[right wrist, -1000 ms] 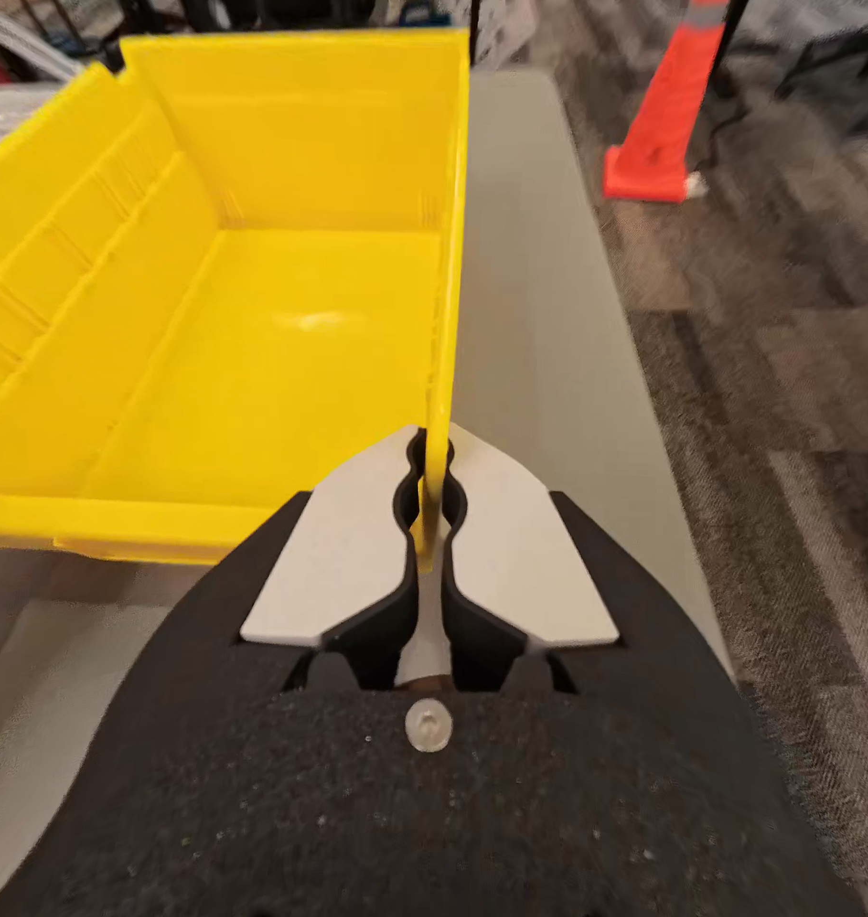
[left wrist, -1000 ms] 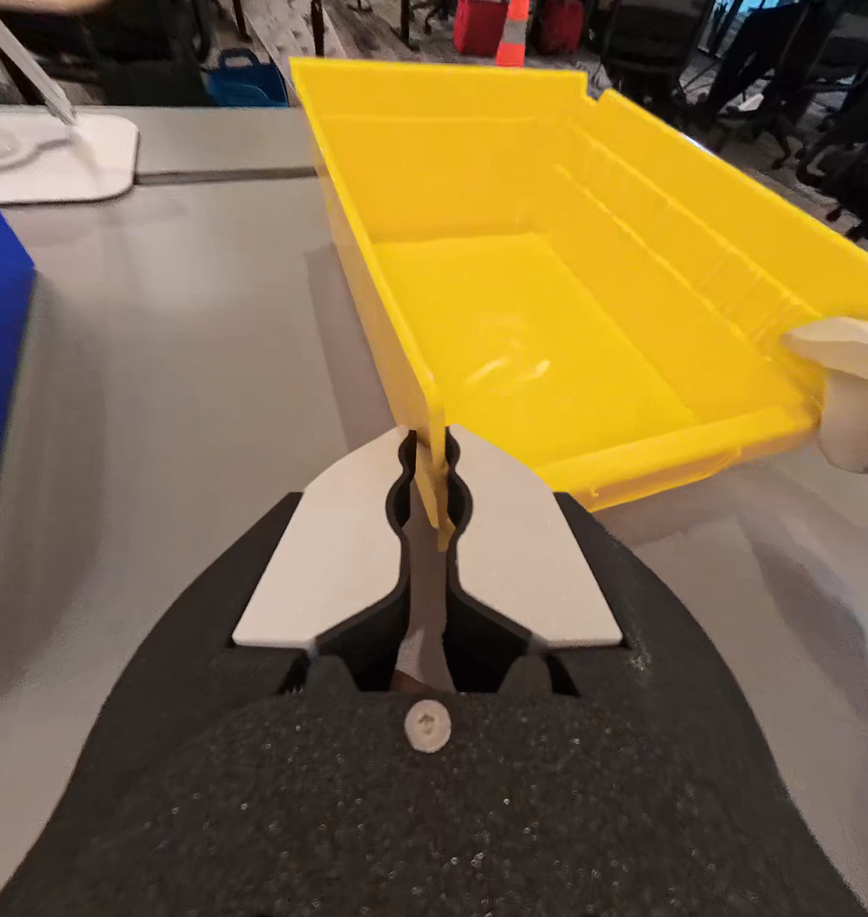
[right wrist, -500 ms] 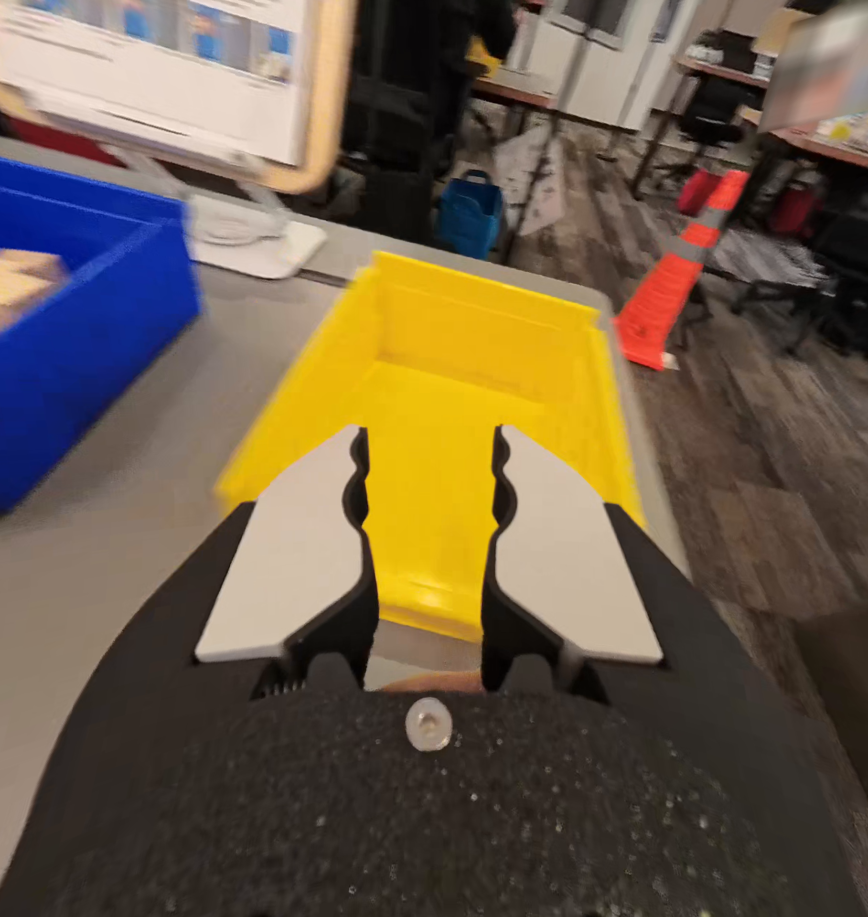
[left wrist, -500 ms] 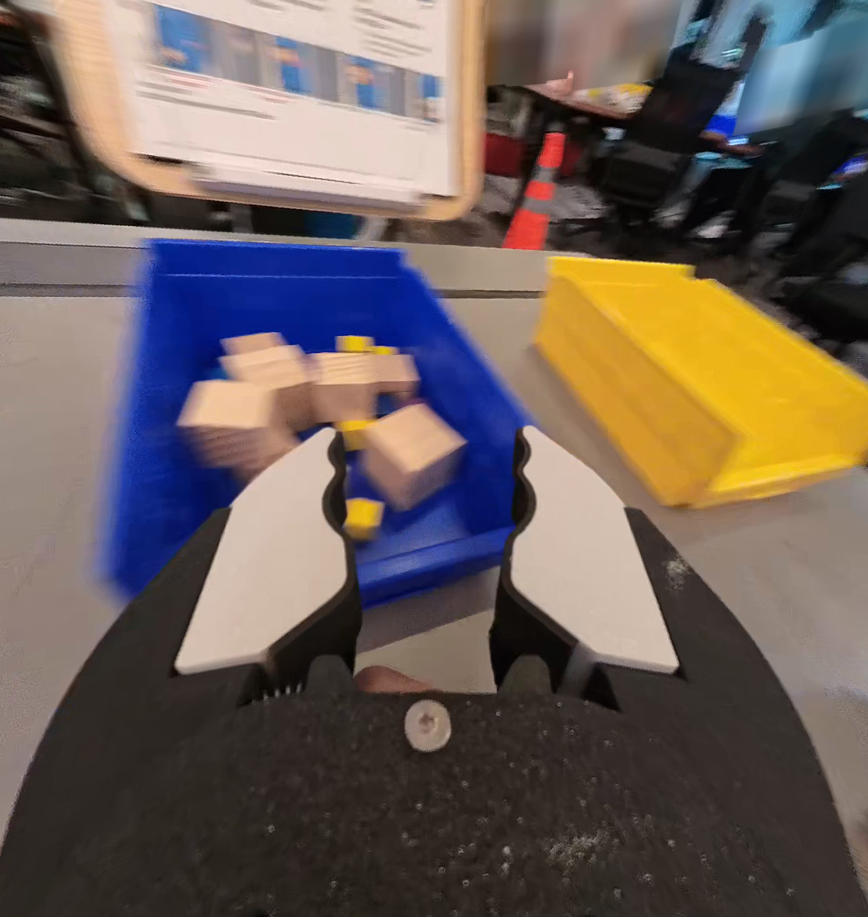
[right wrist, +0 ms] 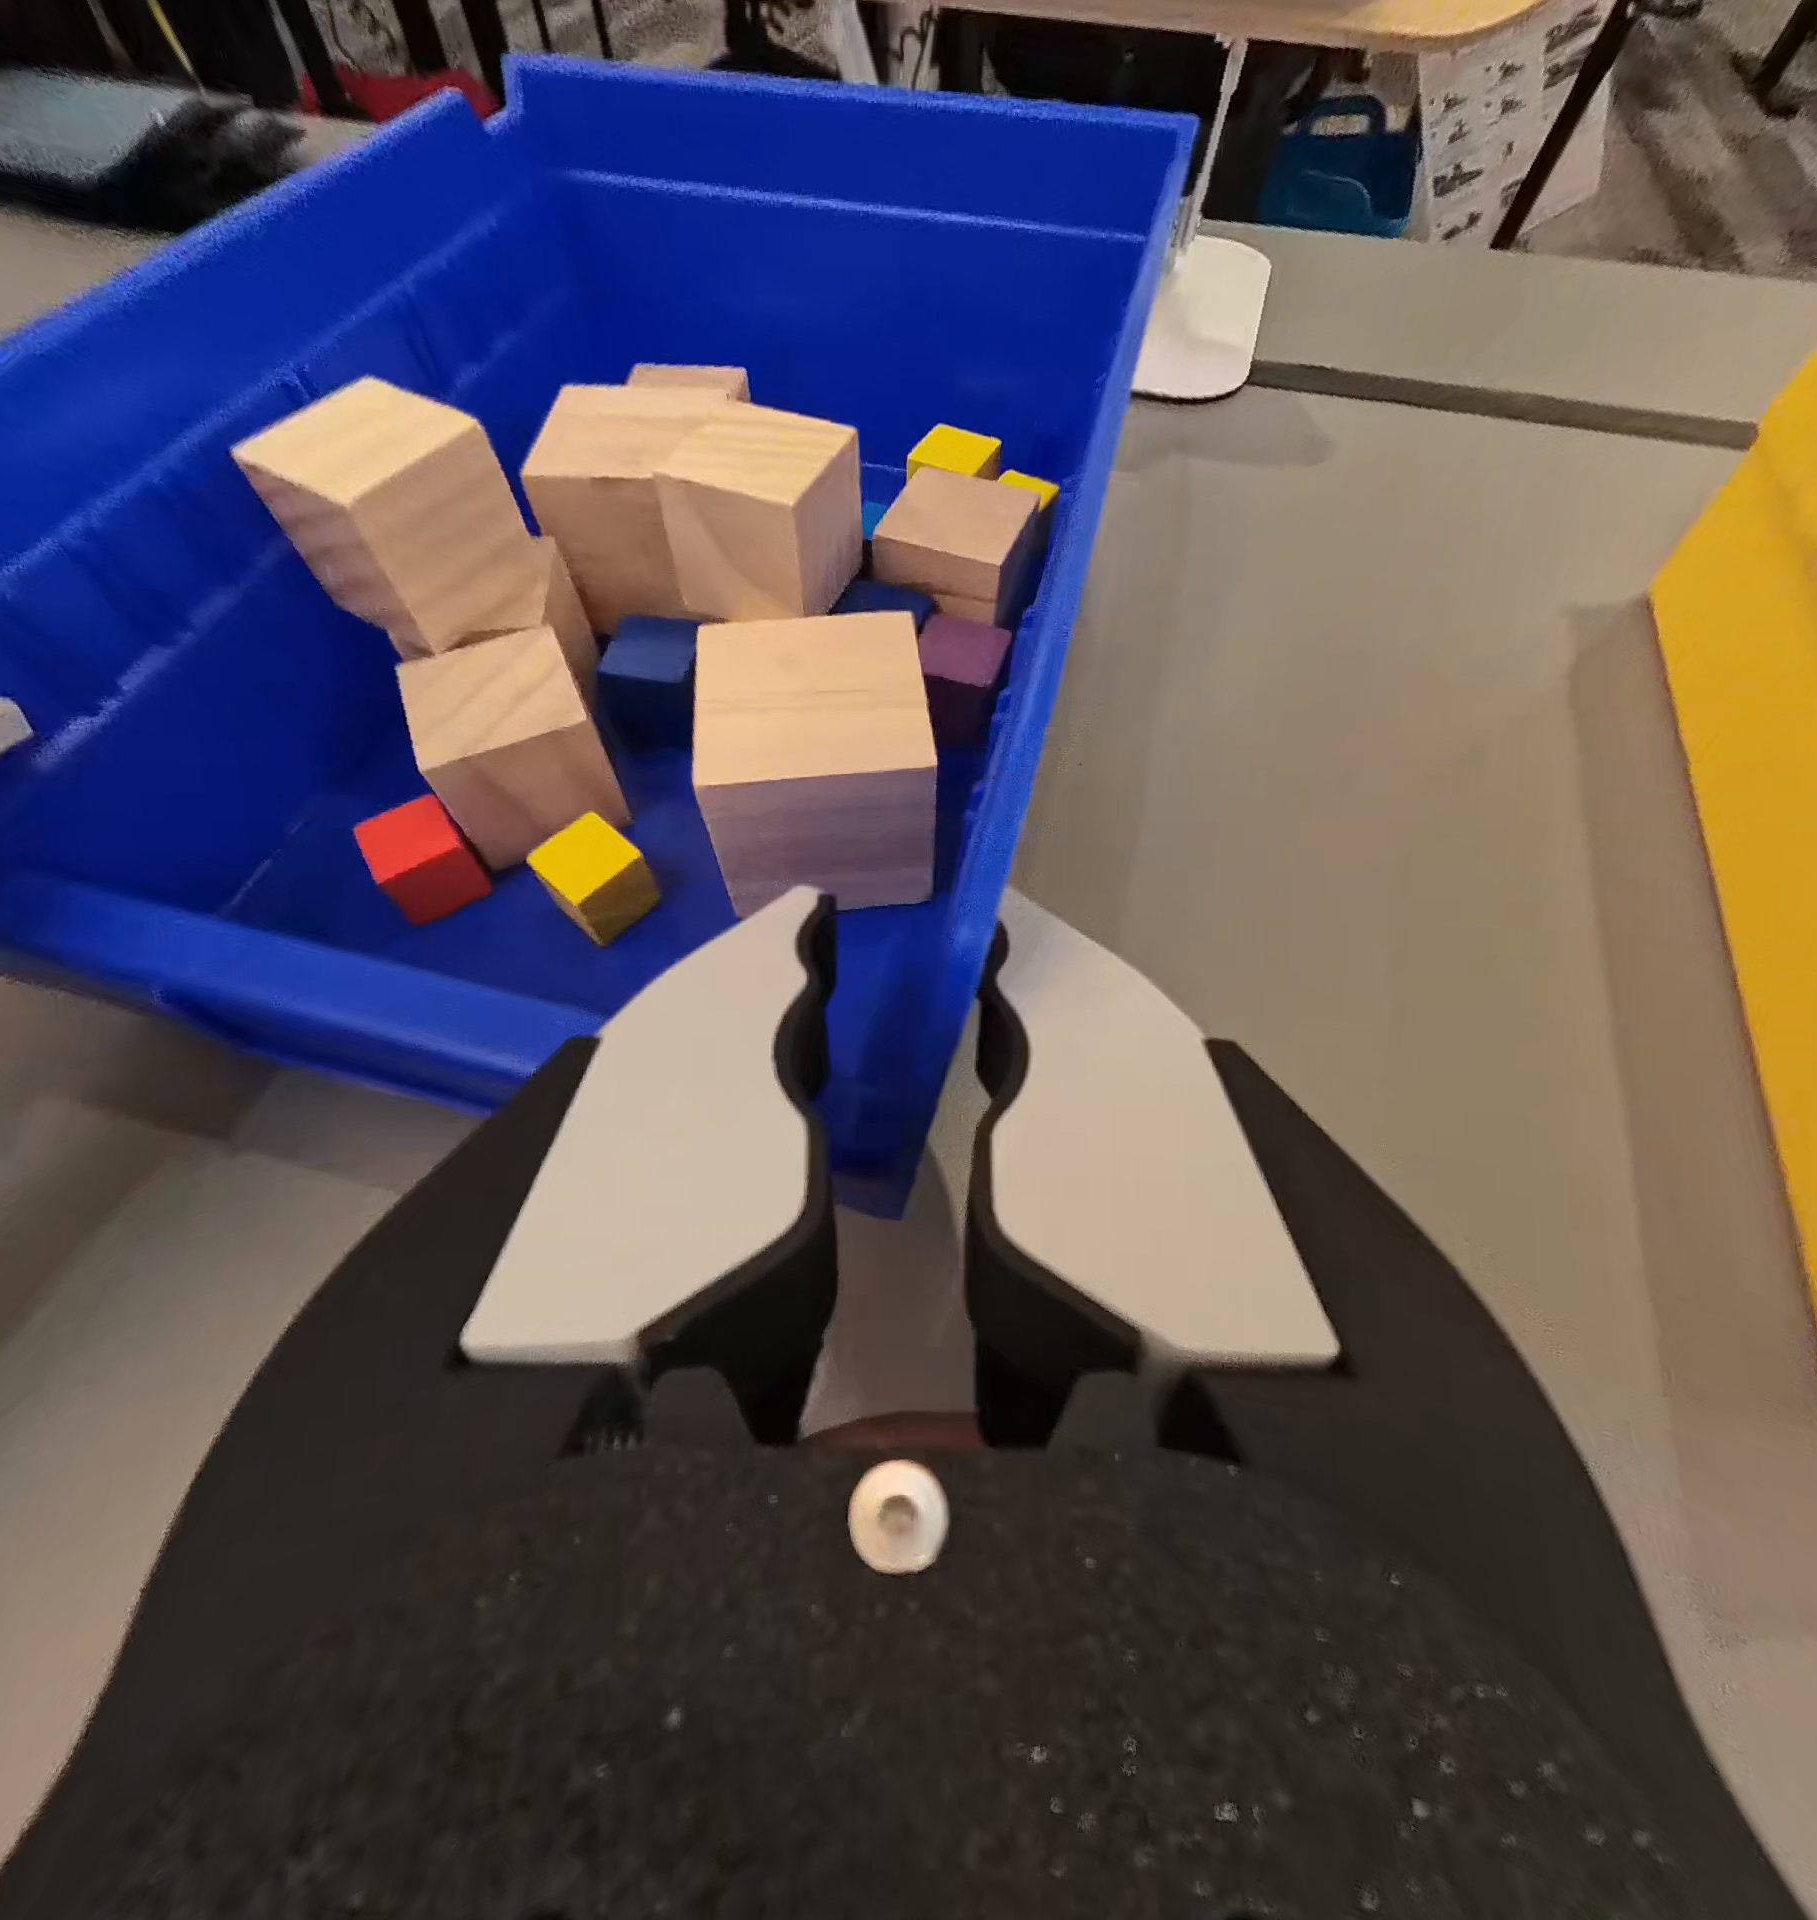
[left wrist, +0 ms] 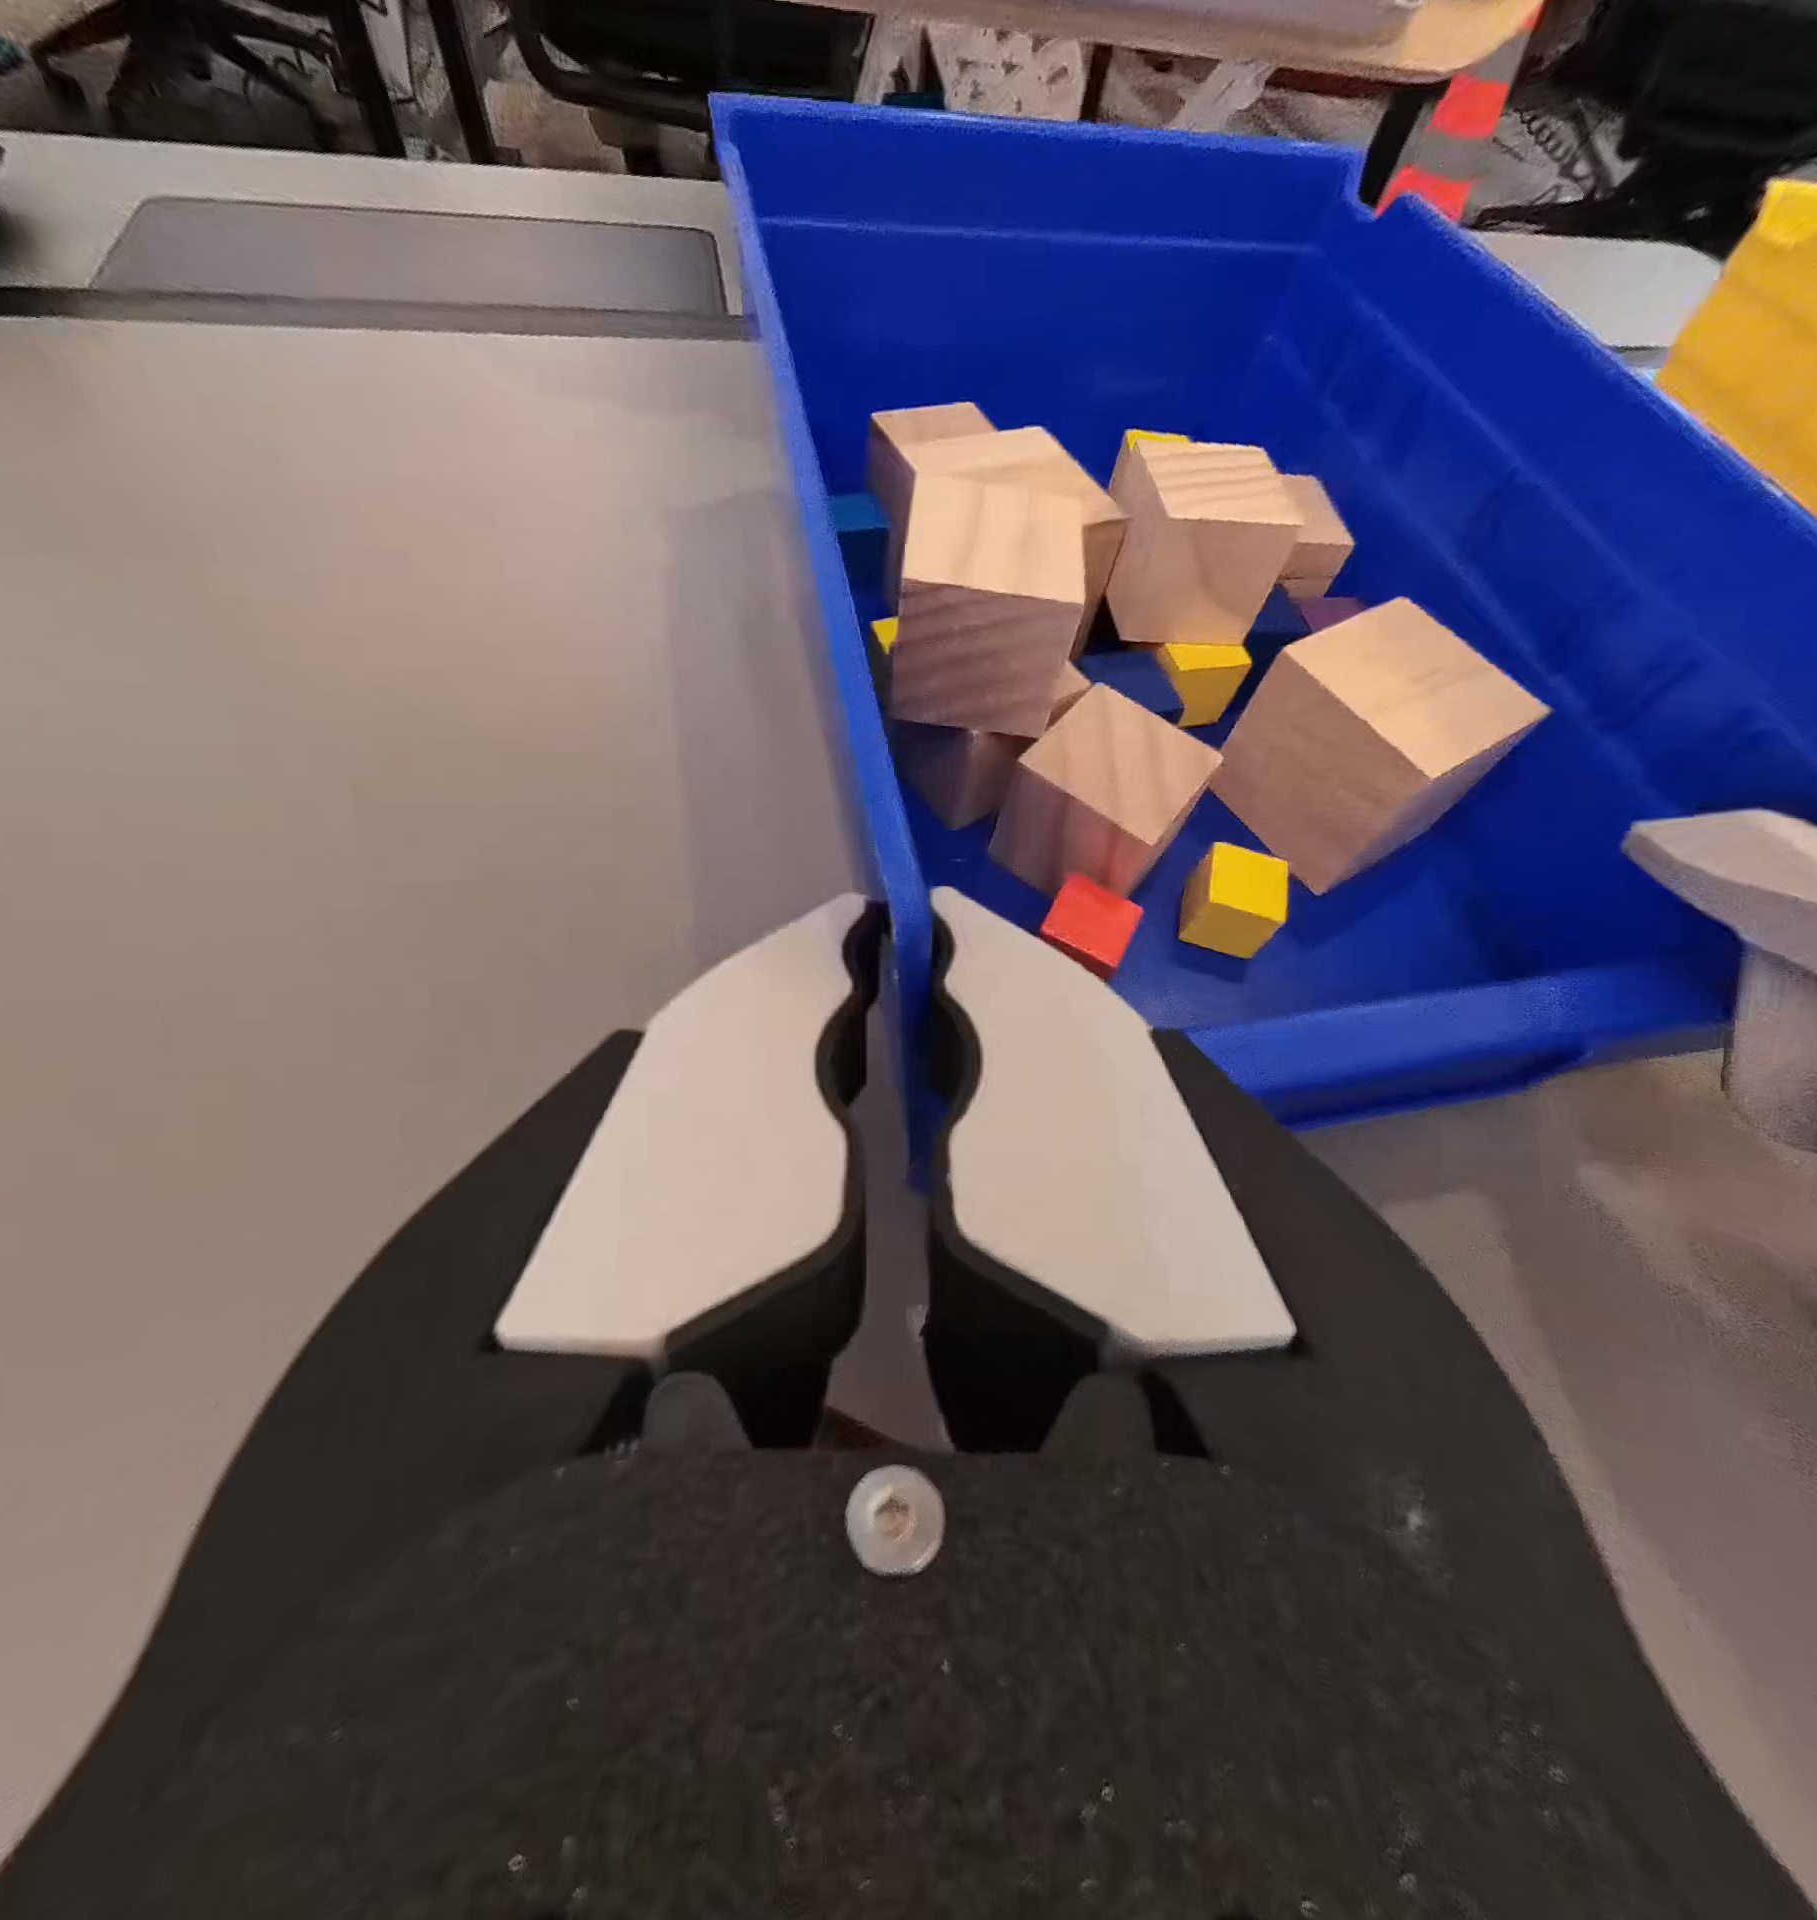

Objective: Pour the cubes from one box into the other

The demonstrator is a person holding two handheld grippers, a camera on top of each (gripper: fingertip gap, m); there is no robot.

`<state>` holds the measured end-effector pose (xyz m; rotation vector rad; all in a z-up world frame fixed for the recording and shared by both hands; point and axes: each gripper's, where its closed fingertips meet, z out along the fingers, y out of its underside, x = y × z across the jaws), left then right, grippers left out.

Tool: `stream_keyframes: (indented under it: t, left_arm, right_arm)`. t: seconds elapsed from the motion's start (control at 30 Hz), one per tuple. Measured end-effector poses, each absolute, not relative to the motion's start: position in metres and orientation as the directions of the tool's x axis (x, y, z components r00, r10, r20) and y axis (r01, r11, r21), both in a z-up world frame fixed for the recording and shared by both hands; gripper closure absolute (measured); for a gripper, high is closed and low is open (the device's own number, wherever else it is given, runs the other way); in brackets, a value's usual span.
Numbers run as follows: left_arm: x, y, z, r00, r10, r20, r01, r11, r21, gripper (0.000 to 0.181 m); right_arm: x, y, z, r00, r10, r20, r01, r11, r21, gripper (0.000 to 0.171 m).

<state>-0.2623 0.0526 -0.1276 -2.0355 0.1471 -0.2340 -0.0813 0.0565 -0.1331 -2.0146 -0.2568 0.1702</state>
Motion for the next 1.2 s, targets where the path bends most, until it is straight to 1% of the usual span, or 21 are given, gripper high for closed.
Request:
stream_keyframes:
  t: [0.03, 0.07, 0.13, 0.2, 0.27, 0.33, 0.4, 0.47, 0.63, 0.77, 0.87, 0.93, 1.0, 1.03, 1.13, 1.2]
  left_arm:
    - [-0.263, 0.054, -0.128, 0.975, -0.203, 0.094, -0.01, -0.461, -0.887, 0.176]
    - [-0.265, 0.056, -0.128, 0.975, -0.208, 0.074, -0.032, -0.465, -0.885, 0.176]
    - [-0.265, 0.057, -0.124, 0.973, -0.222, 0.059, -0.05, -0.455, -0.889, 0.176]
    - [-0.271, 0.057, -0.119, 0.978, -0.204, 0.043, -0.052, -0.441, -0.896, 0.177]
    - [-0.284, 0.057, -0.107, 0.981, -0.194, 0.019, -0.064, -0.411, -0.909, 0.178]
    - [-0.305, 0.056, -0.094, 0.984, -0.168, 0.058, -0.016, -0.405, -0.914, 0.178]
    - [-0.333, 0.054, -0.085, 0.985, -0.125, 0.12, 0.061, -0.401, -0.914, 0.177]
    - [-0.367, 0.051, -0.078, 0.989, -0.059, 0.135, 0.102, -0.381, -0.919, 0.177]
    - [-0.445, 0.045, -0.06, 0.992, 0.038, 0.118, 0.124, -0.299, -0.946, 0.178]
    - [-0.495, 0.042, -0.073, 0.986, 0.091, 0.14, 0.161, -0.285, -0.945, 0.178]
    - [-0.515, 0.046, -0.095, 0.979, 0.077, 0.19, 0.204, -0.298, -0.932, 0.178]
    - [-0.519, 0.048, -0.104, 0.982, 0.046, 0.184, 0.189, -0.295, -0.937, 0.178]
    - [-0.522, 0.047, -0.12, 0.986, 0.063, 0.156, 0.168, -0.366, -0.915, 0.178]
    - [-0.522, 0.047, -0.122, 0.985, 0.066, 0.161, 0.174, -0.37, -0.912, 0.178]
    - [-0.515, 0.043, -0.122, 0.972, 0.049, 0.228, 0.23, -0.376, -0.898, 0.177]
    - [-0.509, 0.039, -0.118, 0.968, 0.034, 0.249, 0.244, -0.375, -0.894, 0.173]
  right_arm:
    - [-0.08, 0.058, -0.132, 0.969, 0.247, -0.022, 0.089, -0.431, -0.898, 0.152]
    - [-0.076, 0.059, -0.131, 0.975, 0.222, -0.025, 0.076, -0.438, -0.896, 0.163]
    - [-0.075, 0.058, -0.129, 0.981, 0.196, 0.005, 0.092, -0.439, -0.894, 0.165]
    - [-0.081, 0.055, -0.123, 0.985, 0.172, 0.006, 0.079, -0.423, -0.903, 0.167]
    - [-0.093, 0.053, -0.104, 0.985, 0.17, 0.017, 0.076, -0.346, -0.935, 0.168]
    - [-0.115, 0.052, -0.091, 0.981, 0.192, -0.004, 0.059, -0.325, -0.944, 0.167]
    - [-0.143, 0.053, -0.084, 0.976, 0.215, -0.038, 0.036, -0.331, -0.943, 0.167]
    - [-0.177, 0.055, -0.082, 0.972, 0.234, -0.009, 0.067, -0.315, -0.947, 0.167]
    - [-0.255, 0.062, -0.077, 0.964, 0.264, -0.025, 0.057, -0.296, -0.954, 0.167]
    - [-0.305, 0.068, -0.085, 0.955, 0.296, 0.0, 0.093, -0.299, -0.95, 0.167]
    - [-0.325, 0.065, -0.098, 0.946, 0.323, -0.004, 0.099, -0.302, -0.948, 0.166]
    - [-0.328, 0.06, -0.111, 0.951, 0.309, 0.022, 0.127, -0.322, -0.938, 0.165]
    - [-0.333, 0.055, -0.124, 0.943, 0.33, -0.047, 0.084, -0.371, -0.925, 0.164]
    - [-0.332, 0.055, -0.123, 0.938, 0.34, -0.073, 0.062, -0.369, -0.927, 0.164]
    - [-0.326, 0.056, -0.124, 0.919, 0.385, -0.088, 0.087, -0.414, -0.906, 0.163]
    - [-0.318, 0.044, -0.121, 0.871, 0.462, -0.169, 0.086, -0.48, -0.873, 0.16]
